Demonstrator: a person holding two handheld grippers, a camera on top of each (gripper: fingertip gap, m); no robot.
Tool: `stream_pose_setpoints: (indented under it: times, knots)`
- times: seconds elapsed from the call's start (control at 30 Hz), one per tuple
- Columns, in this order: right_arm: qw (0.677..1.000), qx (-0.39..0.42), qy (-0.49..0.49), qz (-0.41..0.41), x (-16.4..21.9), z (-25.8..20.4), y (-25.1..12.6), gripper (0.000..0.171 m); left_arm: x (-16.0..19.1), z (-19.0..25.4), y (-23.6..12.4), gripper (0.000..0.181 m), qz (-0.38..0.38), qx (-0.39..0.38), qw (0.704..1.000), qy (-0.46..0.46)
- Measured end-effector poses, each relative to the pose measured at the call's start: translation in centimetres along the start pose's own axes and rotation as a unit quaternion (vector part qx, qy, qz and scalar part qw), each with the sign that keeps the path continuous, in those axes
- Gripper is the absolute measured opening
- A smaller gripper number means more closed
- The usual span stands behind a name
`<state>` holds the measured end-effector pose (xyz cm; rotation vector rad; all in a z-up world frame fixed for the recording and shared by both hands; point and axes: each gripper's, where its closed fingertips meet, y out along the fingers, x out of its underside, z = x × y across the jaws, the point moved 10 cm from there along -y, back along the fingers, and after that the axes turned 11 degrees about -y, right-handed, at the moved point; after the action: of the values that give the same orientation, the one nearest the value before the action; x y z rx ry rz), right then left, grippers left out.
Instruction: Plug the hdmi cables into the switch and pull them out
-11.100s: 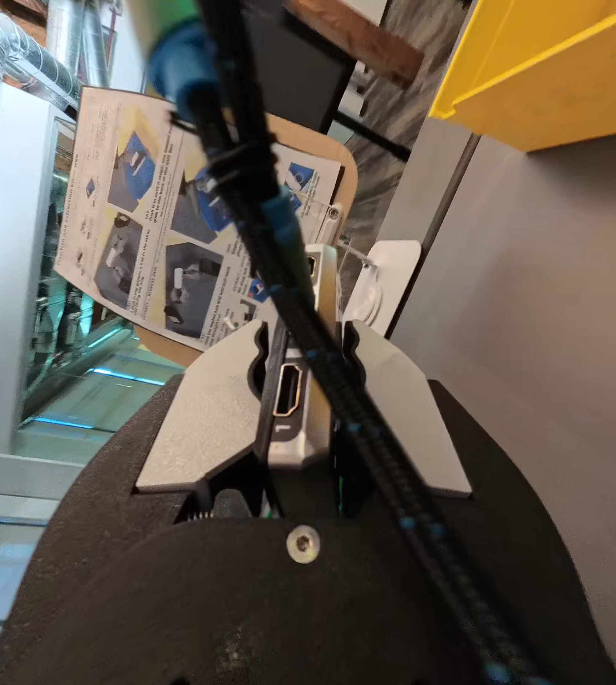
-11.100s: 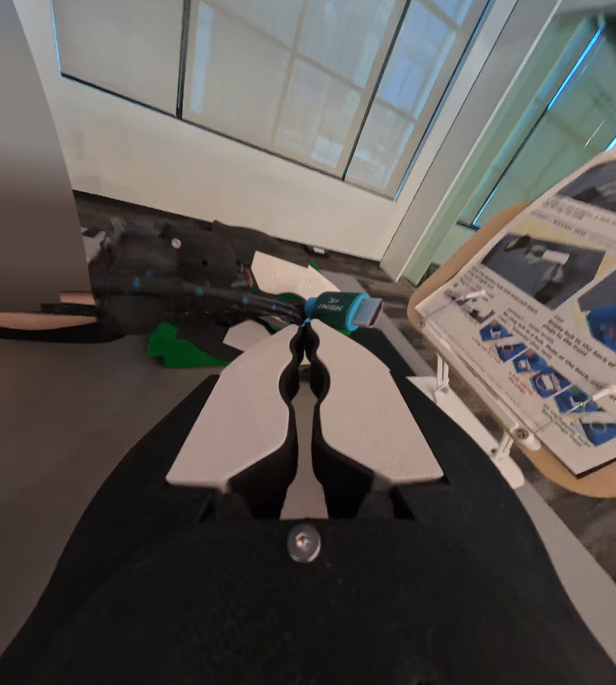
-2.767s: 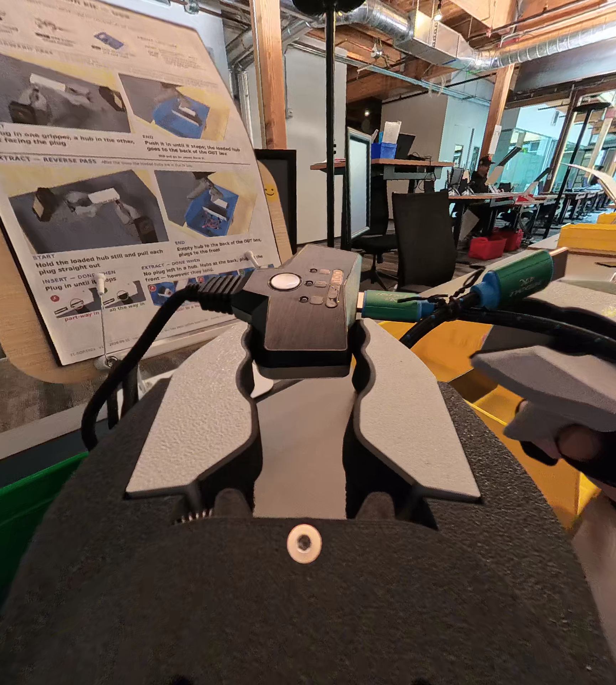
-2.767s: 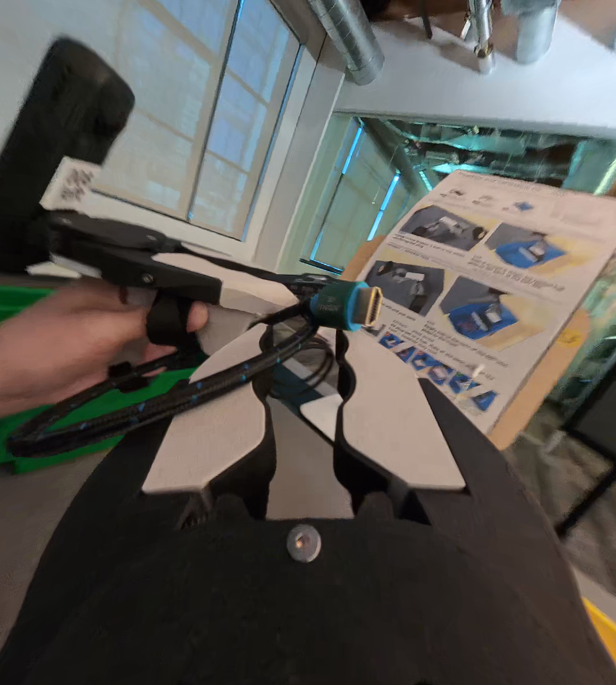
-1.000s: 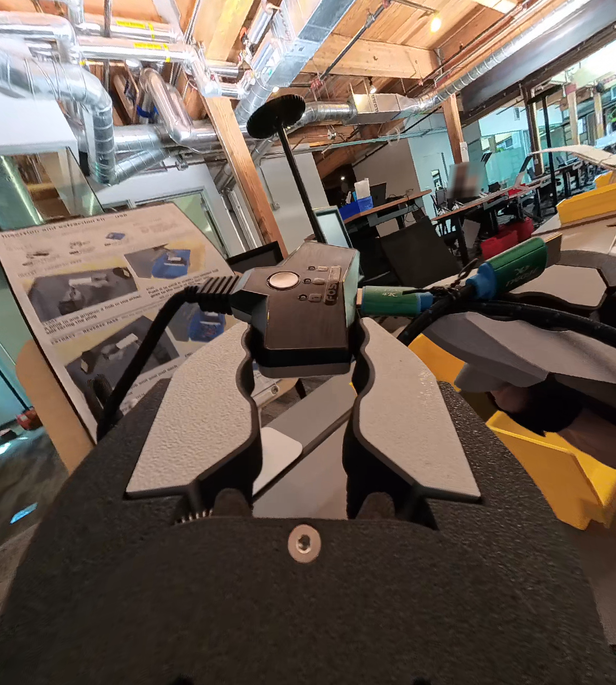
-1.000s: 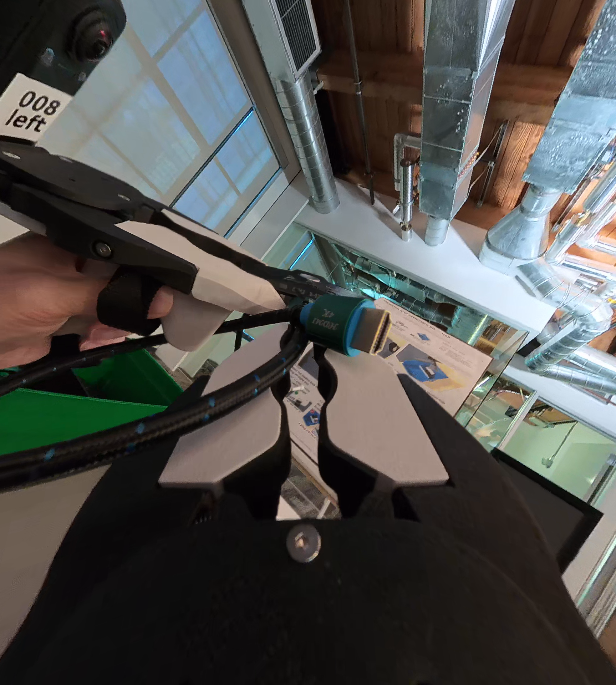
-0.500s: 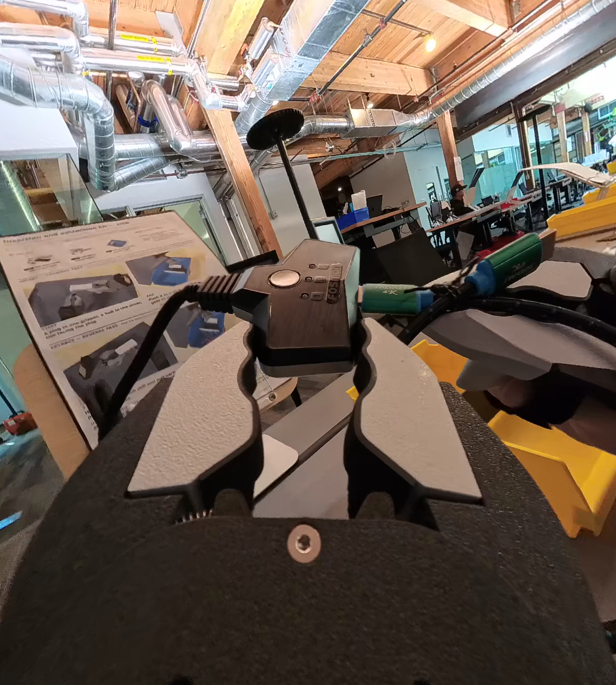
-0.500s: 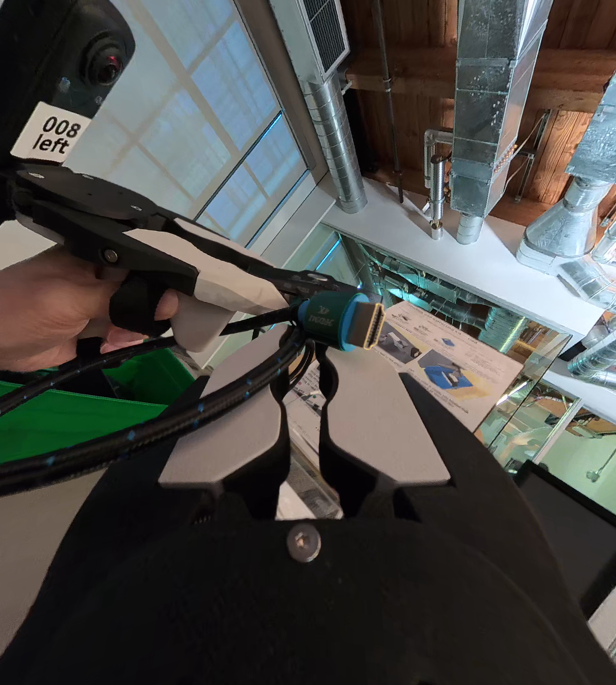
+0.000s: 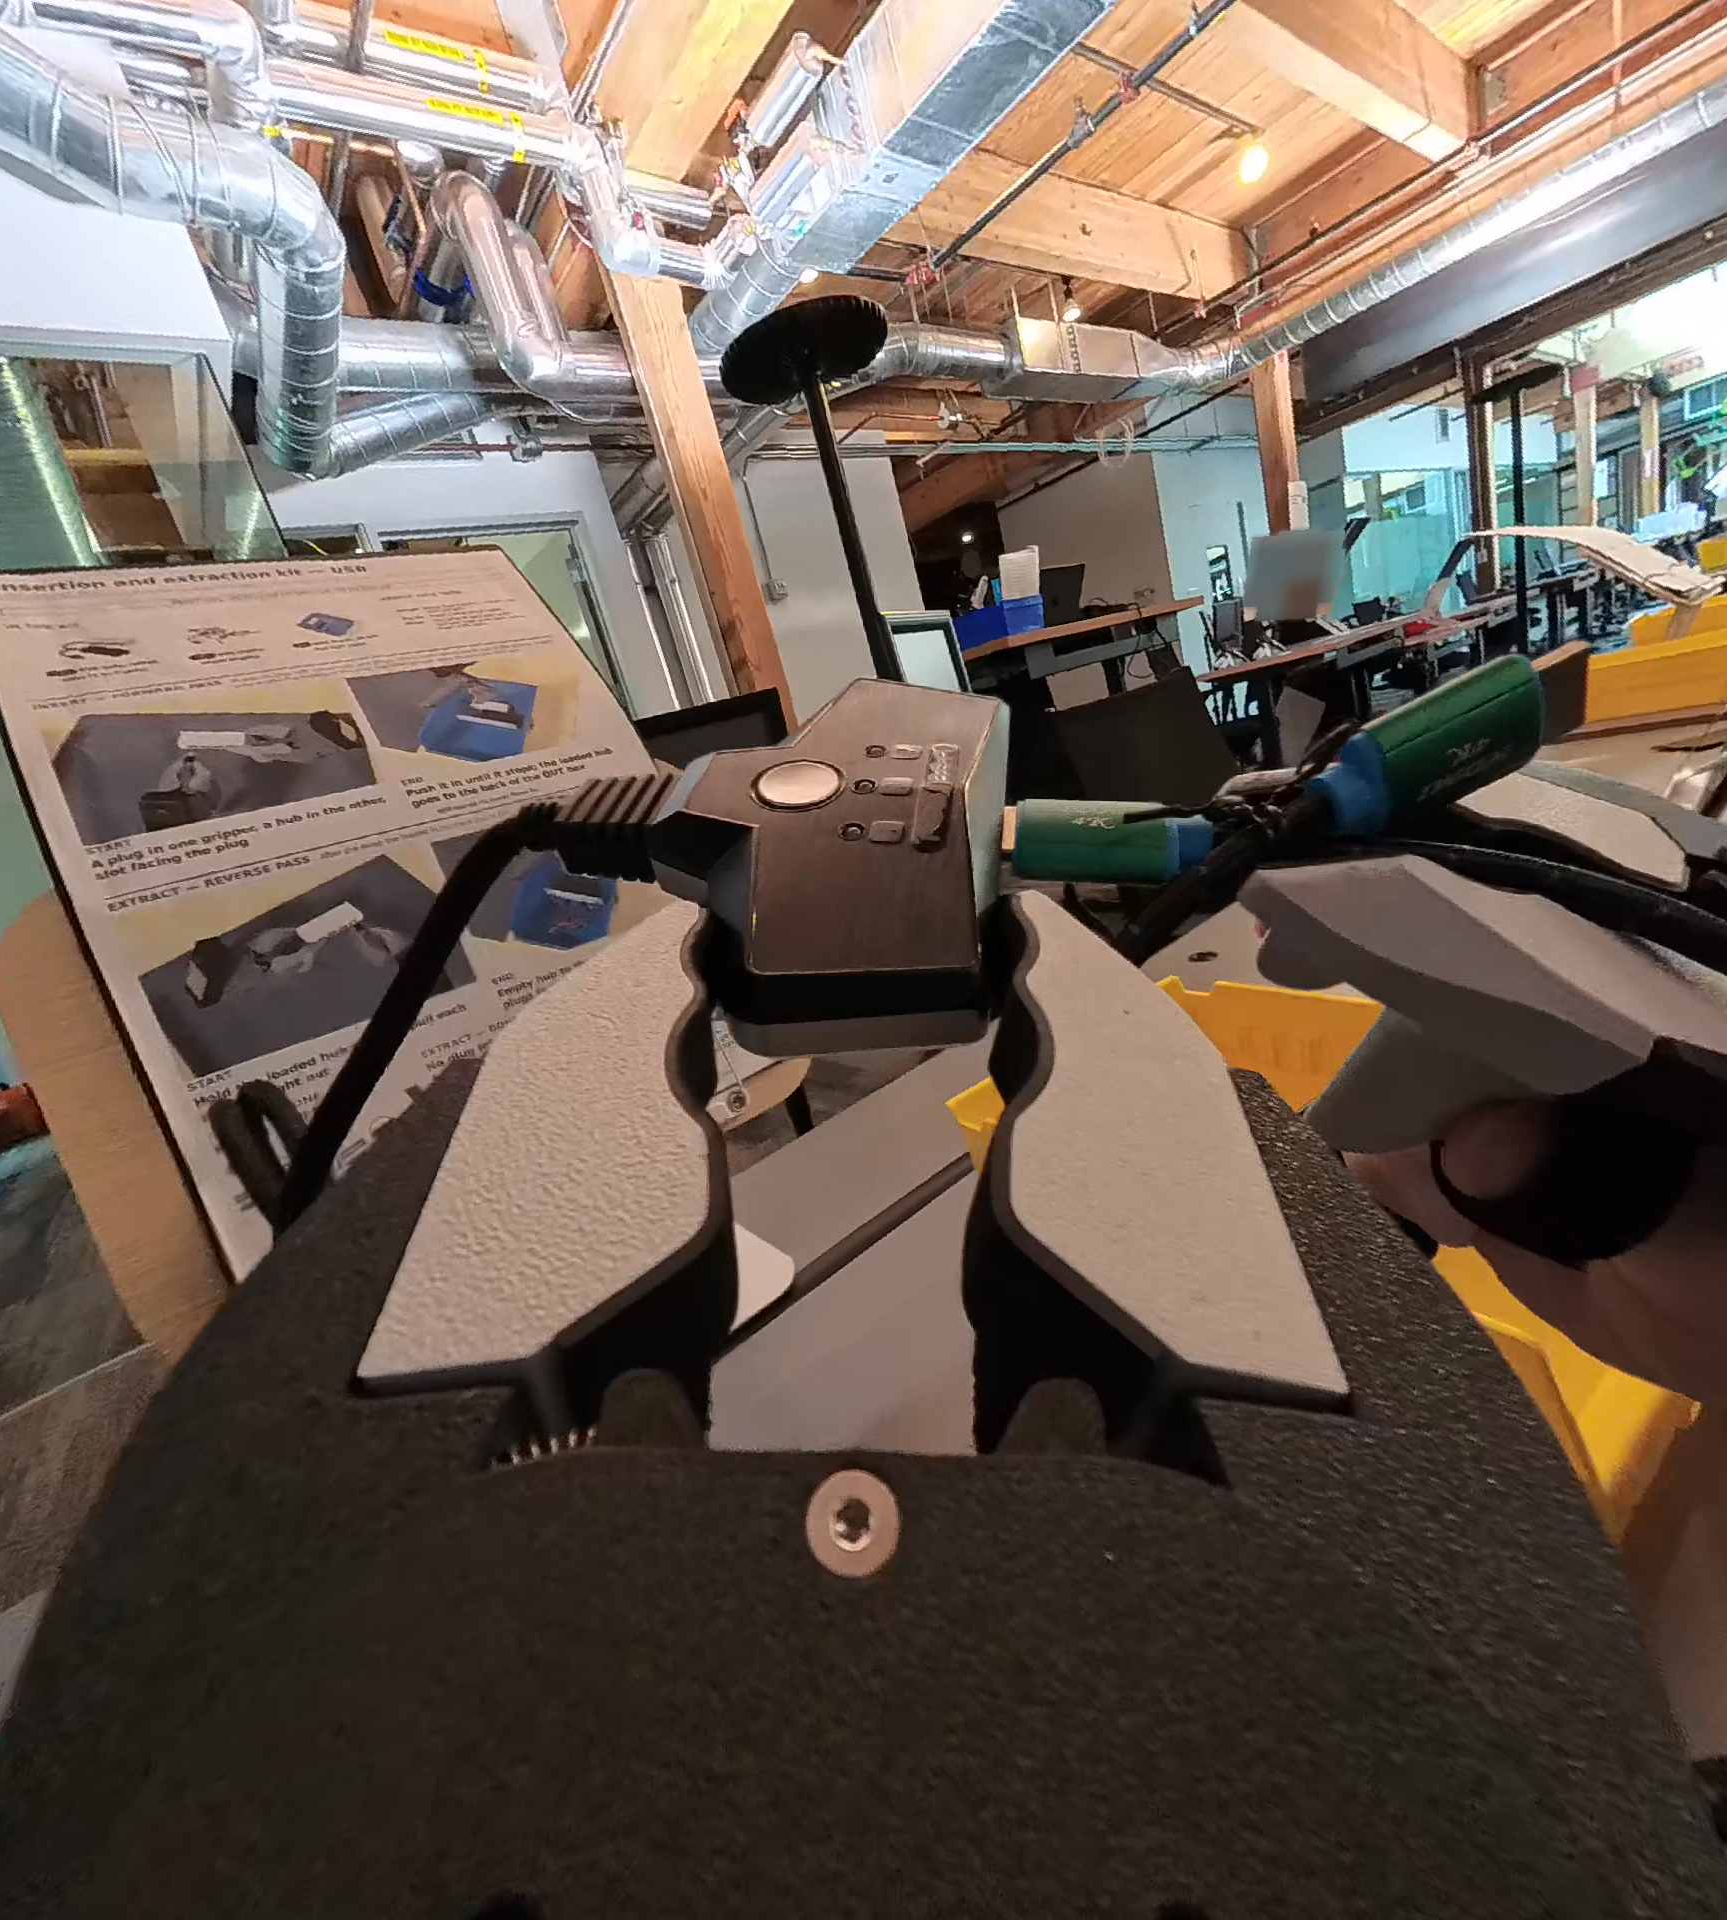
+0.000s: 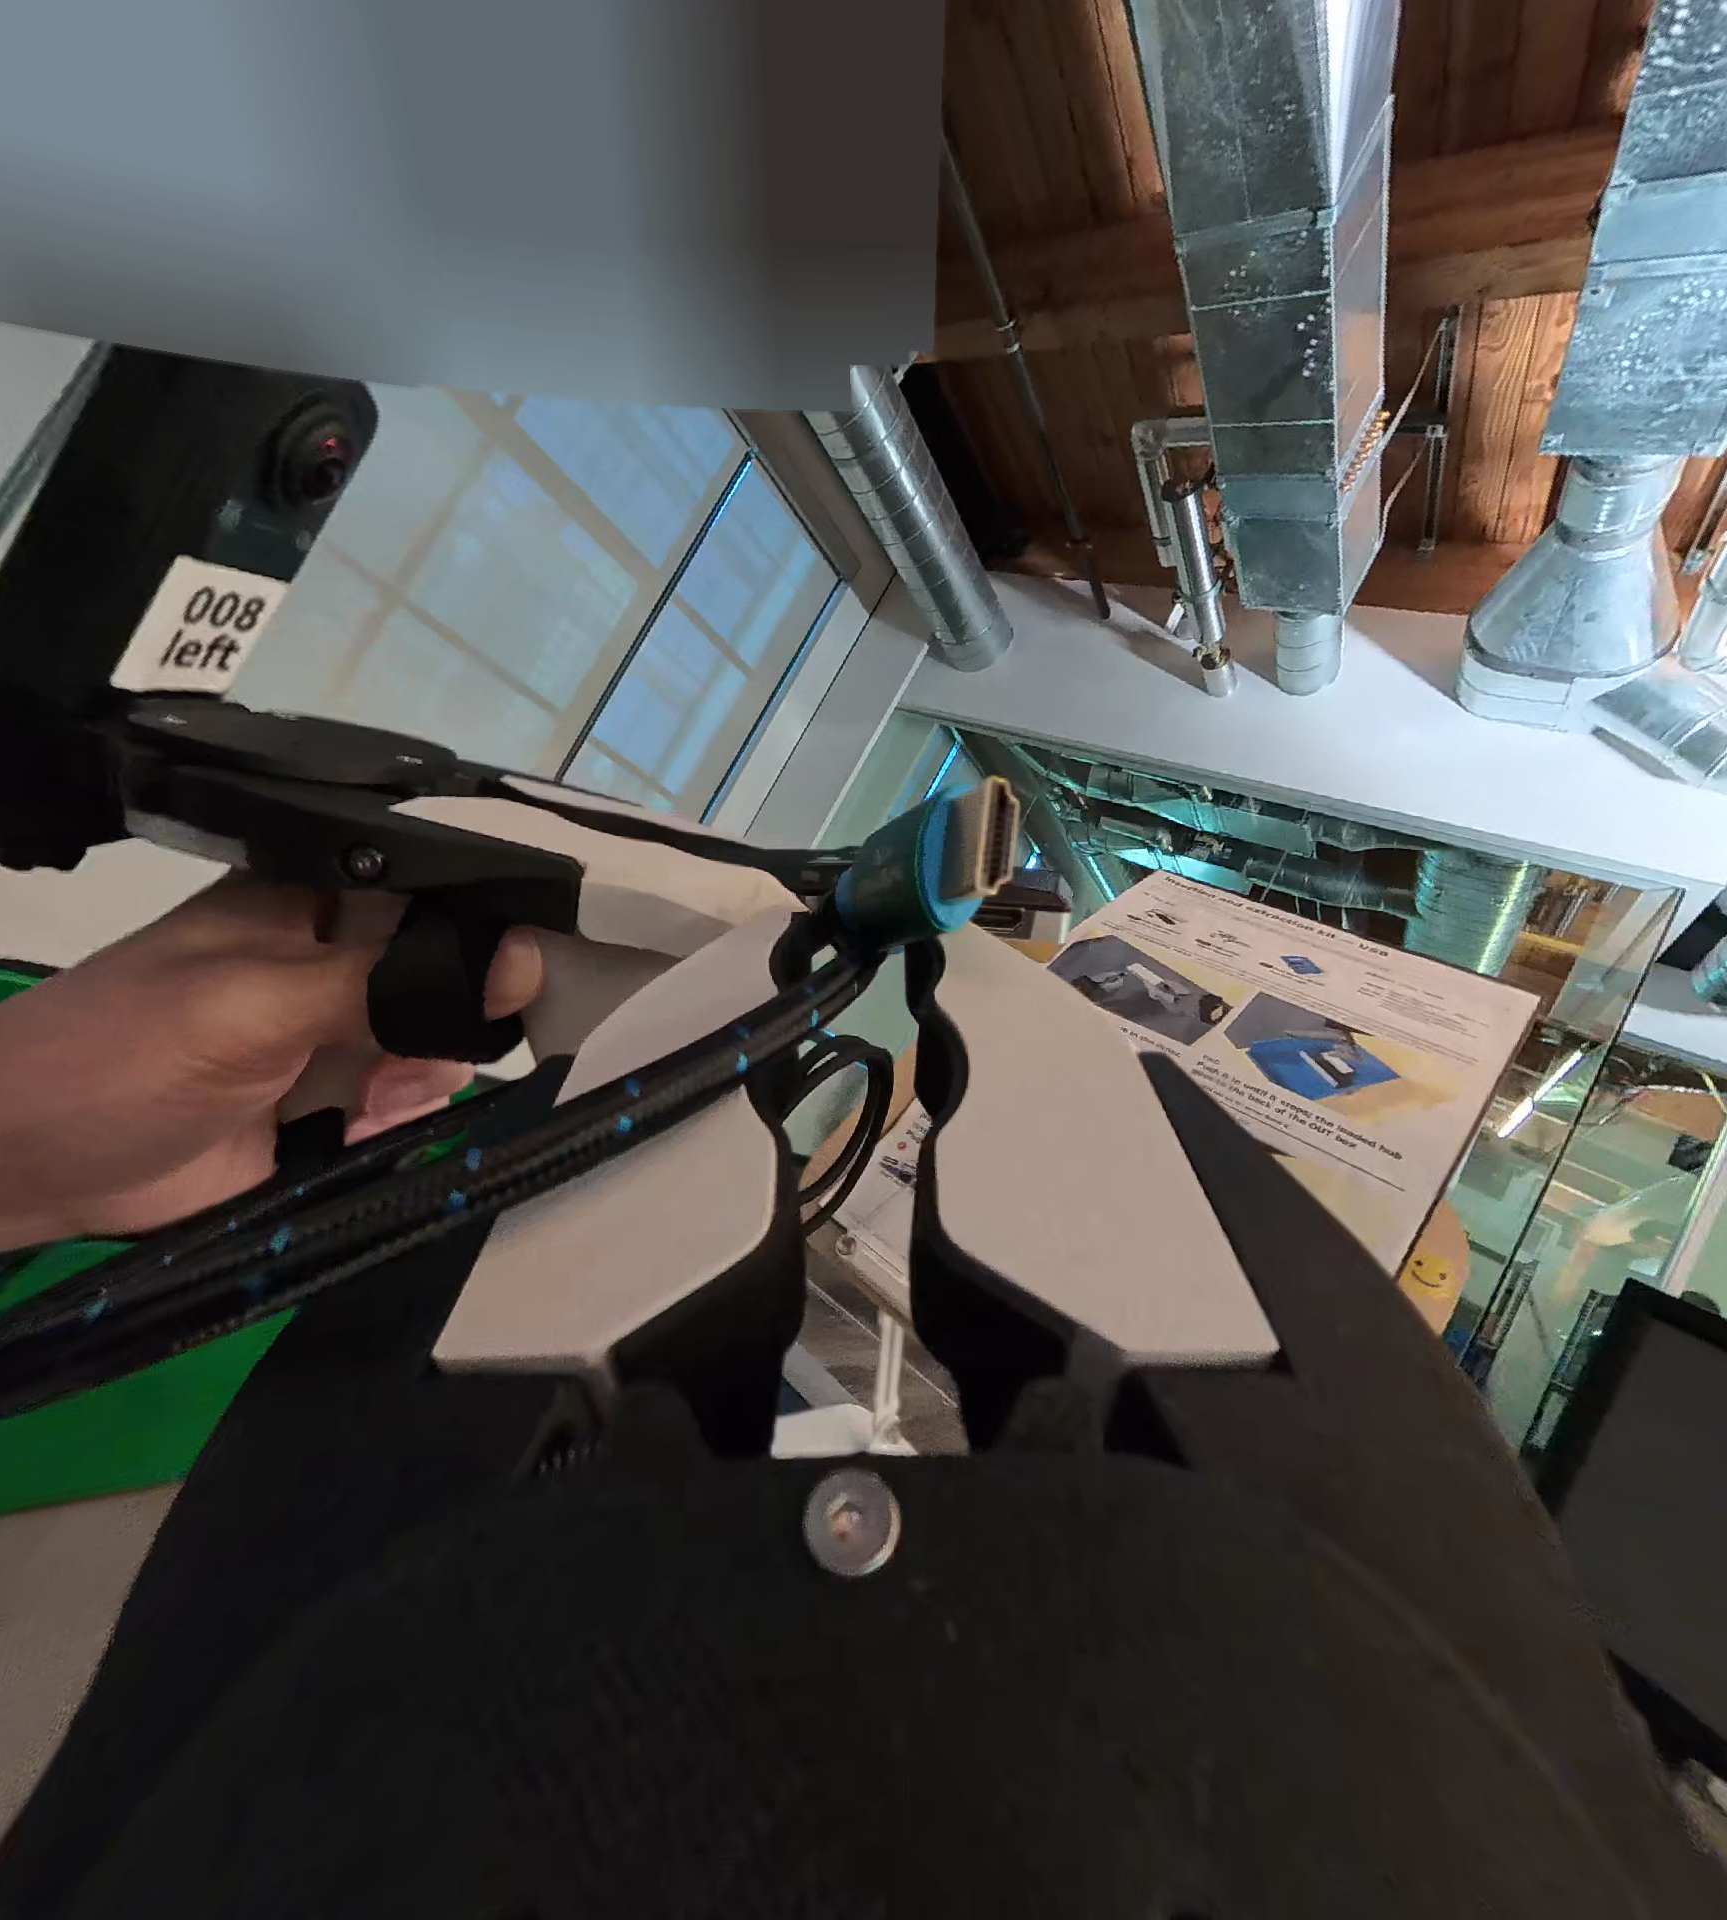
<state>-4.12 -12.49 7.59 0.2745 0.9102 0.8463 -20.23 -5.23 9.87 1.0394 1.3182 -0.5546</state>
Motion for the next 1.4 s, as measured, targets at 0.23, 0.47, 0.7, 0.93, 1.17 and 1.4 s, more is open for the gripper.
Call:
stream_pose_setpoints:
  times: [0.23, 0.47, 0.7, 0.93, 1.17, 1.4]
  knots:
    - [0.998, -0.054, -0.015, -0.005, -0.1, 0.8, 0.1, 0.015, 0.2, -0.4, 0.2, 0.051, -0.017, 0.02, 0.999, -0.04]
    - [0.996, -0.085, -0.034, 0.003, 0.1, 1.6, -0.2, 0.014, 0.8, -0.9, 0.6, 0.051, -0.028, 0.037, 0.994, -0.102]
    - [0.998, -0.018, -0.047, -0.044, 0.0, 0.5, 0.5, 0.007, 0.8, -1.7, 0.4, 0.051, -0.02, 0.01, 0.994, -0.104]
    - [0.999, -0.01, -0.007, -0.043, -0.1, 0.4, 0.4, 0.008, 0.5, -1.3, 0.3, 0.051, -0.016, 0.004, 0.998, -0.067]
    - [0.999, -0.017, 0.029, -0.042, -0.2, 0.6, 0.2, 0.007, 0.5, -0.8, 0.1, 0.05, -0.009, 0.006, 1.0, -0.028]
    - [1.0, -0.01, -0.001, -0.015, -0.2, 0.1, -0.3, 0.007, 0.0, -0.4, -0.2, 0.05, -0.001, 0.017, 1.0, 0.012]
